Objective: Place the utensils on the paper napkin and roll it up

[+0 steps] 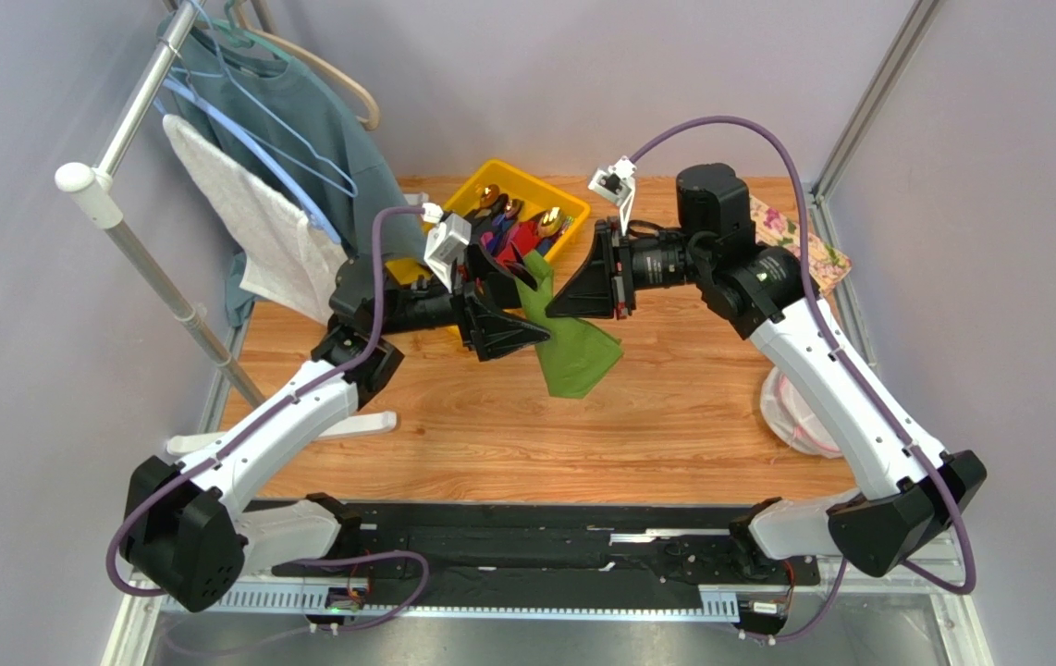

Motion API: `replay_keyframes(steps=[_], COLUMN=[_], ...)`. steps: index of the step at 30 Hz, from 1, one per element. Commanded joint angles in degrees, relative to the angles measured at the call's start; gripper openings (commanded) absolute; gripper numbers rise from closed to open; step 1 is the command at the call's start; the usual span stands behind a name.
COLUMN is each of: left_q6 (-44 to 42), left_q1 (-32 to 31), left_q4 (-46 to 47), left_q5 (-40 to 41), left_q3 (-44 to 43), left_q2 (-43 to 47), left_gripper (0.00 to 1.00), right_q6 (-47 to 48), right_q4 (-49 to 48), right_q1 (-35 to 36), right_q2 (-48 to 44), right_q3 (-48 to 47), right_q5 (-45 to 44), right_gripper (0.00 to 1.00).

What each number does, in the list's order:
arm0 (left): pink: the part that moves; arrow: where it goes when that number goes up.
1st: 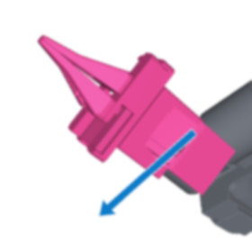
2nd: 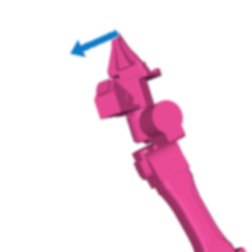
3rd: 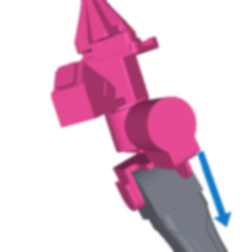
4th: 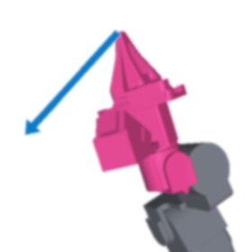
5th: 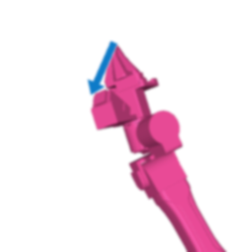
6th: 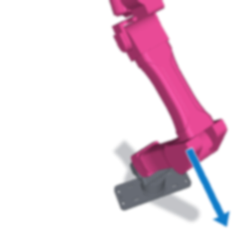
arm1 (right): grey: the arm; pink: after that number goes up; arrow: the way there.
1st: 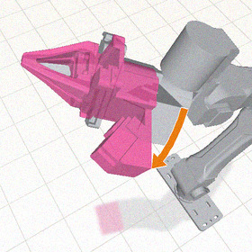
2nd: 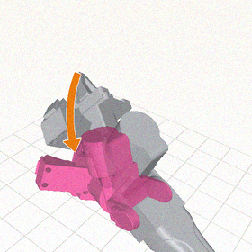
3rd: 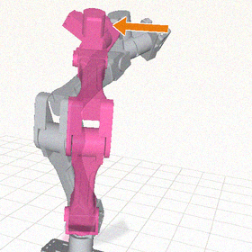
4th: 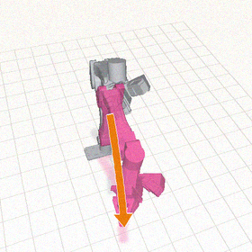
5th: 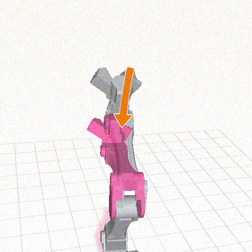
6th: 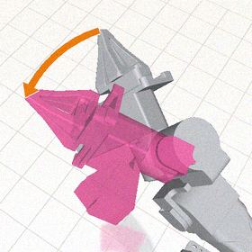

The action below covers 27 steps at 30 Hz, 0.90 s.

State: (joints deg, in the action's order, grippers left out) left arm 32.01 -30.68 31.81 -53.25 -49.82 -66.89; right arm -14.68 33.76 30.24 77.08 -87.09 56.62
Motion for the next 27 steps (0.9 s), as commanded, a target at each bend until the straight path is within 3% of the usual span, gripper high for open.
replay_keyframes(steps=[1, 11, 14, 15, 18, 21, 24, 25, 27], left_q6=[1.6, 3.0, 3.6, 3.9, 5.1, 5.8, 6.7, 7.0, 8.4], left_q1=[-0.3, -1.8, -1.8, -1.8, -1.8, -1.8, -1.3, -1.0, -0.3], left_q4=[4.3, 5.0, 5.0, 5.0, 4.9, 3.5, 2.6, 2.6, 2.2], left_q5=[-0.4, -2.4, -2.4, -2.4, -2.8, -2.0, -0.6, -0.4, 0.2], left_q3=[-3.4, -2.3, -2.8, -3.0, -3.1, -2.8, -2.3, -2.2, -2.4], left_q2=[-0.3, 0.2, 0.2, 0.1, -0.1, 0.3, 1.1, 1.2, 1.2], left_gripper=[0.7, 0.39, 0.26, 0.16, 0.0, 0.0, 0.0, 0.0, 0.0], right_q6=[1.1, 0.8, 0.8, 0.9, 0.7, 0.6, 0.8, 0.7, 0.9], right_q4=[-1.8, -2.4, -2.5, -2.6, -2.8, -2.7, -2.1, -1.8, -1.2], right_q1=[1.0, 1.2, 1.3, 1.3, 1.3, 1.2, 0.5, -0.3, -1.1], right_q2=[-2.6, -2.8, -3.0, -3.1, -3.2, -3.2, -3.5, -3.7, -4.1], right_q3=[-2.6, -3.0, -2.8, -2.7, -2.5, -2.6, -2.9, -2.9, -2.9], right_q5=[0.1, -1.6, -2.0, -2.1, -2.6, -3.1, -4.1, -4.1, -4.3], right_gripper=[0.0, 0.0, 0.0, 0.0, 0.0, 0.0, 0.23, 0.42, 0.56])
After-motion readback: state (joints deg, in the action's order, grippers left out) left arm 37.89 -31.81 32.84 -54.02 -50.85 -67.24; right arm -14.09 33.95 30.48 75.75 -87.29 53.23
